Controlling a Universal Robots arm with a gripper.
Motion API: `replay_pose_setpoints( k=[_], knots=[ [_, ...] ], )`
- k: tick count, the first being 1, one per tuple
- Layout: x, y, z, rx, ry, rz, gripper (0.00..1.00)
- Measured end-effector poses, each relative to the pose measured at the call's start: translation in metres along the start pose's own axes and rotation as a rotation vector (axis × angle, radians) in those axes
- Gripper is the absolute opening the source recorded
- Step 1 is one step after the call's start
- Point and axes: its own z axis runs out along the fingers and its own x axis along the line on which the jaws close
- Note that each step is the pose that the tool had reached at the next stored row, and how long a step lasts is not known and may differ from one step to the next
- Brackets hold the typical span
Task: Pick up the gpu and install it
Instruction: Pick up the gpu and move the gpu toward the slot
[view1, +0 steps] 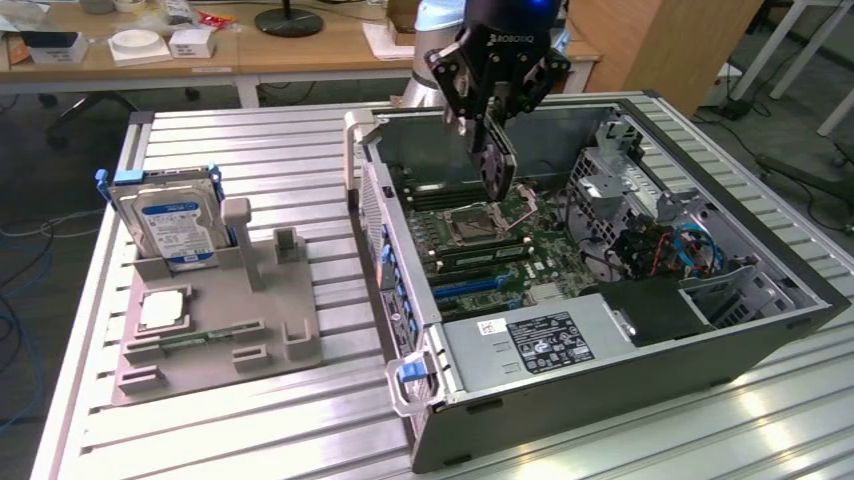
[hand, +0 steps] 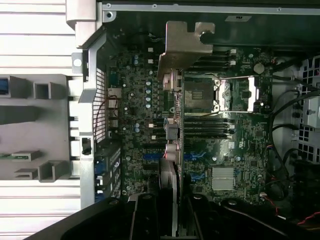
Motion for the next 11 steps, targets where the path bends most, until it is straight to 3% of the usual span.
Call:
replay_pose_setpoints(
  k=[11],
  knots=[
    [-0.022,0.0004,0.0003,0.0000,0.0000,0.000,0.27]
  ],
)
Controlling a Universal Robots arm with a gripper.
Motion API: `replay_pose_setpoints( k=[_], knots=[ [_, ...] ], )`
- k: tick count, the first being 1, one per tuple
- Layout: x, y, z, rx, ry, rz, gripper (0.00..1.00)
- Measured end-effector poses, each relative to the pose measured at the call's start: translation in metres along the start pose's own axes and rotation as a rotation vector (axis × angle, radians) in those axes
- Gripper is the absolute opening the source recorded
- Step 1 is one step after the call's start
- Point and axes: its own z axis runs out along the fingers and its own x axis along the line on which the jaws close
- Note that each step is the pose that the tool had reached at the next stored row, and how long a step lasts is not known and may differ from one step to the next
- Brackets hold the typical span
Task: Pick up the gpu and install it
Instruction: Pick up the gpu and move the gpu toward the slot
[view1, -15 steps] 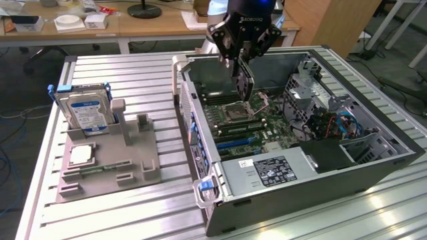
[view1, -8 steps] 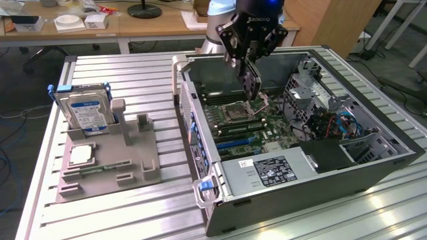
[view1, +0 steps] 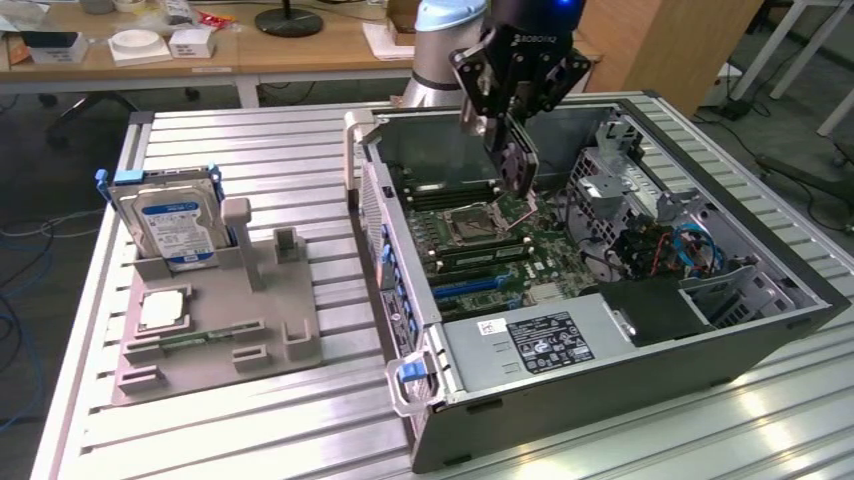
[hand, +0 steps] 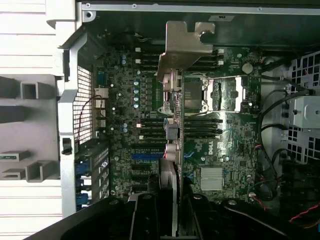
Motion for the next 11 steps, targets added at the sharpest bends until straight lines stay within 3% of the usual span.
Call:
replay_pose_setpoints(
  k=[11],
  knots=[
    [-0.021,0.0004,0.0011,0.0000,0.0000,0.000,0.27]
  ],
)
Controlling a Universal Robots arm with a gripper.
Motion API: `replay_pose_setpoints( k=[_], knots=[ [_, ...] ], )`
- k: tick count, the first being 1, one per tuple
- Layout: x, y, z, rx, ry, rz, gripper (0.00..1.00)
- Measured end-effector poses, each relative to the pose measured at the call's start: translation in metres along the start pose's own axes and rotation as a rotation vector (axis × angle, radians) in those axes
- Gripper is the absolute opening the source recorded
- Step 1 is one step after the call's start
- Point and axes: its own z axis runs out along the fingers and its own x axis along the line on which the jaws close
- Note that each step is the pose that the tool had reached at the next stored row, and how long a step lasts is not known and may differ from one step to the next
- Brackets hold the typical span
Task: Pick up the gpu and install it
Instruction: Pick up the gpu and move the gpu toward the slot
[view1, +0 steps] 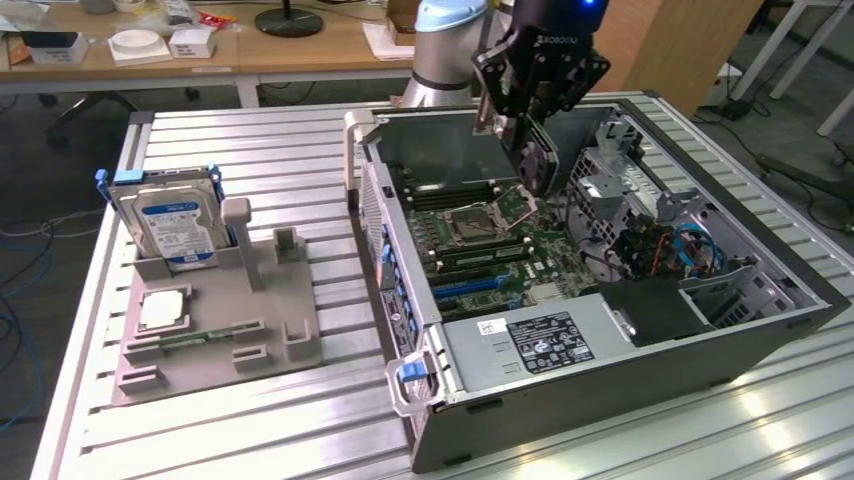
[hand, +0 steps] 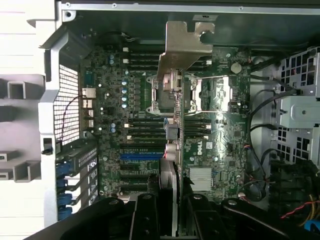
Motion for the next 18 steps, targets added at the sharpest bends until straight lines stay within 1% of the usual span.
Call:
replay_pose_setpoints(
  k=[4,14,18],
  knots=[
    [-0.007,0.0001,0.0004,0.0000,0.0000,0.000,0.27],
    [-0.029,0.0005,0.0014,0.0000,0.0000,-0.001,0.27],
    [-0.037,0.0007,0.0017,0.0000,0.0000,-0.002,0.27]
  ],
)
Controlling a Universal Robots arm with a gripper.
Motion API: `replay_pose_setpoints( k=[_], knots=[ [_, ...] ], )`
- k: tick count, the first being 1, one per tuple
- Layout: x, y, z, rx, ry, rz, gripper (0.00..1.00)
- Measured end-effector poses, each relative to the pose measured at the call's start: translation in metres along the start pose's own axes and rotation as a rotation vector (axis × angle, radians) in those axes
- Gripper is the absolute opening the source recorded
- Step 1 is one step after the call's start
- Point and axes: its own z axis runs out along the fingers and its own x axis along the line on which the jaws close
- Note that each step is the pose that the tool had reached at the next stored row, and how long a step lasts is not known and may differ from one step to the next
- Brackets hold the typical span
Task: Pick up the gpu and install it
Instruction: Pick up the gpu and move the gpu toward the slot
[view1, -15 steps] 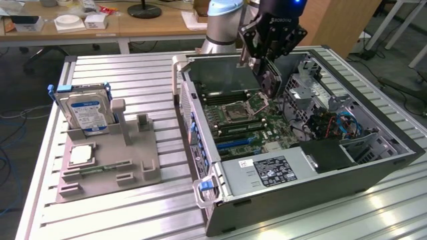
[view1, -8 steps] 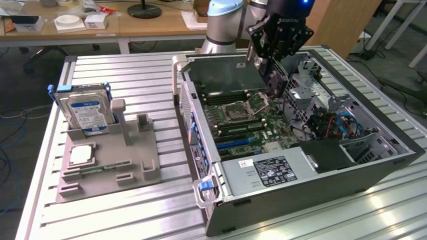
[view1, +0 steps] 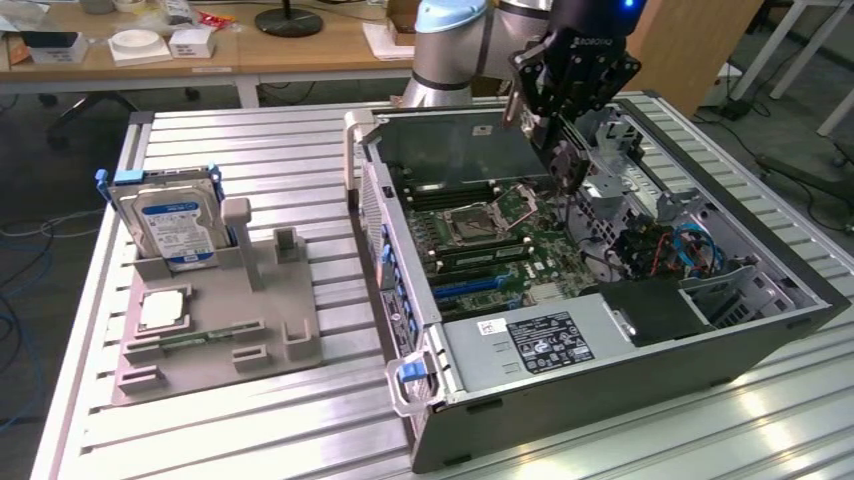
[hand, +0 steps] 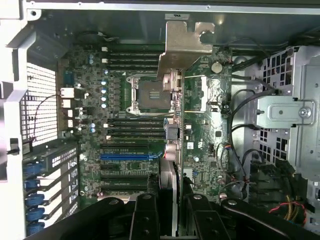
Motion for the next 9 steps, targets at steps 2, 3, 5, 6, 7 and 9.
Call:
replay_pose_setpoints(
  k=[2,3,5,6,7,9],
  knots=[
    [-0.004,0.0000,0.0002,-0.0001,0.0000,-0.001,0.27],
    [-0.006,0.0001,0.0003,0.0000,0.0000,-0.001,0.27],
    [-0.009,0.0001,0.0004,0.0000,0.0000,-0.002,0.27],
    [-0.012,0.0002,0.0005,0.0000,0.0000,-0.002,0.27],
    [-0.014,0.0002,0.0006,-0.0001,0.0000,-0.002,0.27],
    [-0.020,0.0003,0.0009,-0.0001,0.0000,-0.004,0.27]
  ],
)
